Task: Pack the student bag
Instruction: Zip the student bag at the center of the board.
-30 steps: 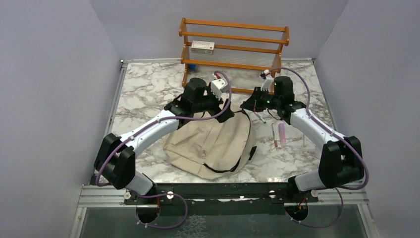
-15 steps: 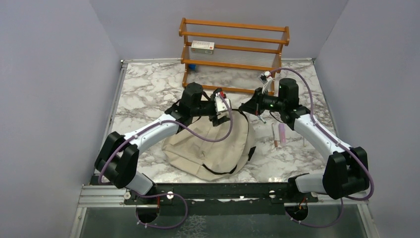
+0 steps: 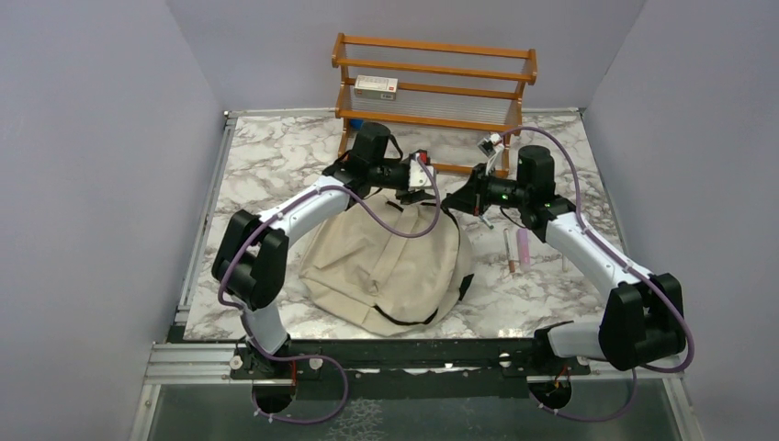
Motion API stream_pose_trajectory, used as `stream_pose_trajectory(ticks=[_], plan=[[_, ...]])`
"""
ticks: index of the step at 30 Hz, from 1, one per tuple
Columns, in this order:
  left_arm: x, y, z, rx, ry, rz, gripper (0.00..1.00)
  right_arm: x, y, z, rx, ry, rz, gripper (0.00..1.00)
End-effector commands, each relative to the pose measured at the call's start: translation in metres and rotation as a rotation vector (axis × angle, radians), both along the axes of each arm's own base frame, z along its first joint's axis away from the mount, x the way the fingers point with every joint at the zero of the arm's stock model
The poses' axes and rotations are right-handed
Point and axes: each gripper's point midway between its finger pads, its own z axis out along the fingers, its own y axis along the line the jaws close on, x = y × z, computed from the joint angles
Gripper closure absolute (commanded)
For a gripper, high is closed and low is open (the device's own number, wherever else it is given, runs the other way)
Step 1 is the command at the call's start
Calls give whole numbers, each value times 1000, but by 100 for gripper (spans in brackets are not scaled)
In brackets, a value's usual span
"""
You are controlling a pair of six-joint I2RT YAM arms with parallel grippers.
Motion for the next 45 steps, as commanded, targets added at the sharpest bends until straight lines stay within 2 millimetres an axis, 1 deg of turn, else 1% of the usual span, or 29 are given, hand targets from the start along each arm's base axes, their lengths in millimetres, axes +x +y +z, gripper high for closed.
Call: stream_pose_trajectory(ticks=[1, 7, 10, 15, 17, 24, 26, 27, 29, 34, 39, 43, 45], plan=[[-19, 0, -11, 29, 45, -129, 41, -6, 2, 23, 31, -90, 39, 100], [-24, -4, -23, 29, 116, -166, 44, -5, 1, 24, 27, -92, 38, 99], [-27, -6, -25, 25, 135, -184, 44, -5, 1, 24, 25, -89, 39, 99], [-25, -9, -31, 32, 151, -186, 44, -5, 2, 24, 26, -86, 39, 100], [-23, -10, -32, 34, 151, -183, 46, -5, 2, 23, 25, -83, 39, 100], [-11, -10, -35, 73, 134, -151, 69, -6, 0, 20, 12, -78, 32, 100], [-9, -9, -36, 87, 129, -145, 75, -6, -1, 21, 5, -87, 27, 99], [-7, -8, -38, 94, 129, -140, 80, -5, -2, 21, 3, -93, 23, 99], [-4, -8, -40, 105, 133, -127, 100, -6, -3, 19, -5, -81, 19, 99], [6, -5, -43, 124, 135, -89, 100, -8, -5, 19, -23, -70, 14, 100], [27, 11, -40, 125, 126, -27, 100, -13, -9, 18, -52, -20, -1, 100], [47, 25, -37, 127, 110, 26, 100, -23, -11, 22, -67, 15, 16, 99], [53, 30, -38, 134, 100, 46, 100, -27, -12, 26, -69, 25, 20, 99]])
